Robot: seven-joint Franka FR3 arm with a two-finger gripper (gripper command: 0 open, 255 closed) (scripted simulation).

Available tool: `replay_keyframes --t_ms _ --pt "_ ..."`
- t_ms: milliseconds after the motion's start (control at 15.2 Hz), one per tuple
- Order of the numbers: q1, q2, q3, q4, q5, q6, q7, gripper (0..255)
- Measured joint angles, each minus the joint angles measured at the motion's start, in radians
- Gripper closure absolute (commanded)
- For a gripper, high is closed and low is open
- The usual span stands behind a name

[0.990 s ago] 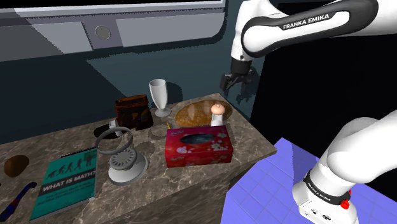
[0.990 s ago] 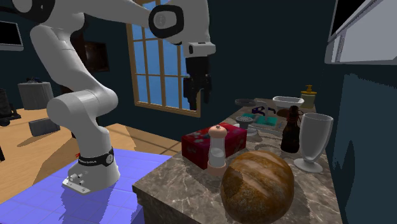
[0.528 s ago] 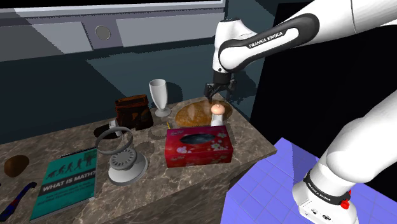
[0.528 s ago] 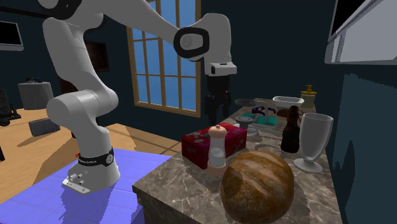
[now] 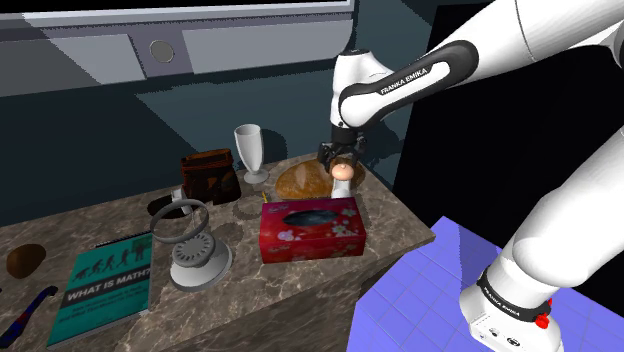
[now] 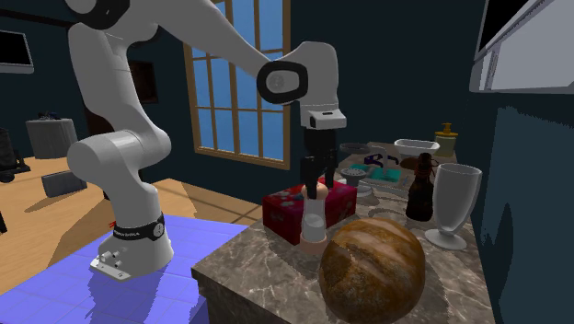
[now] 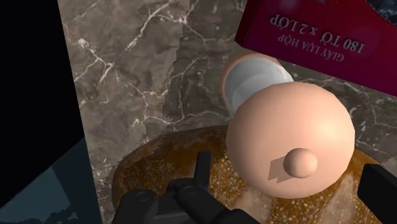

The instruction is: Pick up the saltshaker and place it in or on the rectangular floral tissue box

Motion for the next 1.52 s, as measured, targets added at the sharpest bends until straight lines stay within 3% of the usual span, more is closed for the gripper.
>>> replay_keyframes --t_ms 396,462,1122,1518 --pt "0.000 0.006 0.000 -0.006 -0.001 0.012 0.001 0" --pt "0.000 0.006 0.000 -0.006 -0.001 0.012 0.001 255" --pt "0.000 0.006 0.000 -0.005 -0.001 0.012 0.001 255" --pt "0.000 -0.027 -0.002 0.029 0.006 -0.055 -0.005 255"
